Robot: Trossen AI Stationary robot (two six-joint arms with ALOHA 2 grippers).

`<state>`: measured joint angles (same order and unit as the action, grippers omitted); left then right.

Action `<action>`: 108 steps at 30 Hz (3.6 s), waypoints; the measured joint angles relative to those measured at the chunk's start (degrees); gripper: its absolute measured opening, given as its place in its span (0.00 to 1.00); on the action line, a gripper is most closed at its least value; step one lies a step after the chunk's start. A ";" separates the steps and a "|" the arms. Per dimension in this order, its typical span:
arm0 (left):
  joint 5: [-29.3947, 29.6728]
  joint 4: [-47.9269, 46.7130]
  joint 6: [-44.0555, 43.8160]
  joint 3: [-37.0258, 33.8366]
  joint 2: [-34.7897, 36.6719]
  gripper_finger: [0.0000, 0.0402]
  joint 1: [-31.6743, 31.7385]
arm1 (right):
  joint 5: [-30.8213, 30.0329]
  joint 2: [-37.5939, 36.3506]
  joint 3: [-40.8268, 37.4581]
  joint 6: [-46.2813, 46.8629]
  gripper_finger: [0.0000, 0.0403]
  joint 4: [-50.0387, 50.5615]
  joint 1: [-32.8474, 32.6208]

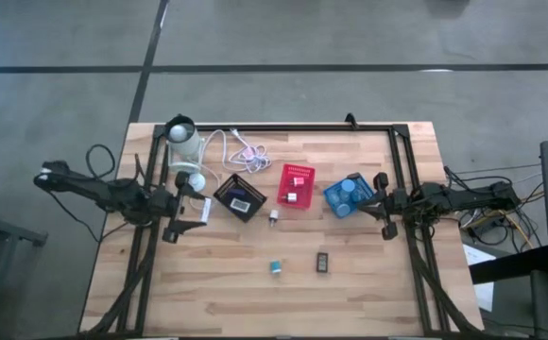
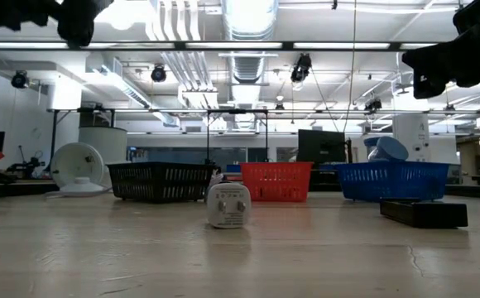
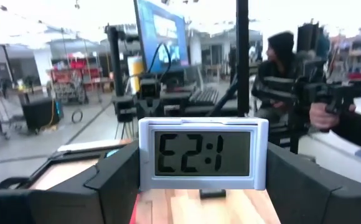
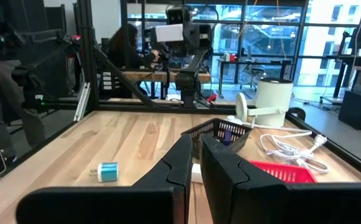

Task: Pick & Place Office items
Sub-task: Put the white digital clock into the black basket

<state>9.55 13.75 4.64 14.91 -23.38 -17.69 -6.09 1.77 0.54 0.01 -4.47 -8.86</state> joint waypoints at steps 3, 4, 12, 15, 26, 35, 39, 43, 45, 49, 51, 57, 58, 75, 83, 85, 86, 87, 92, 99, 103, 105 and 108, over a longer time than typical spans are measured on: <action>0.01 6.56 0.14 -4.55 0.25 0.73 0.00 | 0.00 0.32 0.00 0.07 0.07 -0.02 0.02; 0.01 8.06 0.20 -5.85 0.29 0.73 0.00 | 0.00 0.39 0.00 0.23 0.07 0.00 0.02; 0.45 16.38 1.40 -12.78 0.46 0.73 0.00 | 0.00 0.63 0.00 1.81 0.07 -0.07 0.02; 0.77 16.65 1.80 -13.46 0.44 0.73 0.00 | 0.01 0.72 0.00 2.58 0.07 0.11 0.02; 1.19 17.03 3.07 -14.38 0.55 0.73 -0.01 | 0.02 0.72 0.00 3.02 0.07 1.57 0.00; 2.11 16.49 2.65 -14.38 0.92 0.73 0.00 | 0.02 0.69 0.00 2.56 0.07 1.51 0.00; 2.11 16.47 2.65 -14.40 0.94 0.73 0.00 | 0.02 0.67 0.00 2.45 0.07 1.50 0.00; 3.05 16.58 0.53 -14.34 1.14 0.73 0.00 | 0.02 0.67 0.00 2.51 0.07 1.49 0.00; 4.90 16.46 -1.57 -13.93 1.13 0.73 -0.01 | 0.02 0.67 0.00 2.58 0.07 1.49 0.00; 7.74 16.48 -1.34 -11.35 1.10 0.73 -0.02 | 0.02 0.67 0.00 2.82 0.07 1.39 0.00; 10.16 16.46 -0.42 -8.97 1.09 0.73 -0.02 | 0.02 0.67 0.00 2.84 0.07 1.33 0.00; 18.44 3.73 1.75 4.10 -0.24 0.73 -0.02 | 0.00 0.67 0.00 2.87 0.07 1.29 0.00; 20.50 -0.66 0.93 7.25 -0.89 0.73 -0.02 | 0.01 0.67 0.00 2.89 0.07 1.28 0.00; 31.82 -49.38 -20.17 50.52 -26.20 0.73 0.14 | 0.02 0.67 -0.01 4.09 0.07 1.20 0.01; 31.91 -65.55 -26.91 67.90 -38.79 0.73 1.89 | 0.02 0.66 0.00 3.87 0.07 1.00 0.00; 32.03 -71.38 -29.48 71.88 -41.78 0.73 2.68 | 0.00 0.65 0.00 3.36 0.07 0.89 0.01; 32.01 -73.71 -30.79 73.79 -43.34 0.73 3.08 | 0.02 0.65 0.00 3.18 0.07 0.84 0.00; 31.90 -75.65 -31.93 75.36 -44.78 0.73 3.46 | 0.01 0.65 0.00 3.02 0.07 0.83 0.00; 30.00 -84.20 -36.33 79.81 -49.73 0.73 6.49 | 0.00 0.65 0.00 2.78 0.07 0.81 0.00; 22.46 -85.80 -38.53 78.40 -55.54 0.73 11.61 | -0.02 0.65 0.00 2.60 0.07 0.66 0.02; 20.88 -85.75 -39.04 76.09 -59.42 0.73 13.25 | -0.08 0.65 0.00 2.36 0.07 0.50 0.00; 19.38 -85.55 -39.03 74.44 -61.47 0.73 13.52 | -0.08 0.65 0.00 2.36 0.07 0.51 0.01; 15.71 -84.39 -39.19 71.13 -63.80 0.73 13.99 | -0.06 0.65 0.00 2.36 0.07 0.66 0.02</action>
<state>25.26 -70.64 -34.55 86.04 -87.18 -3.70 -6.15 2.42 0.54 2.37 -3.81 -8.84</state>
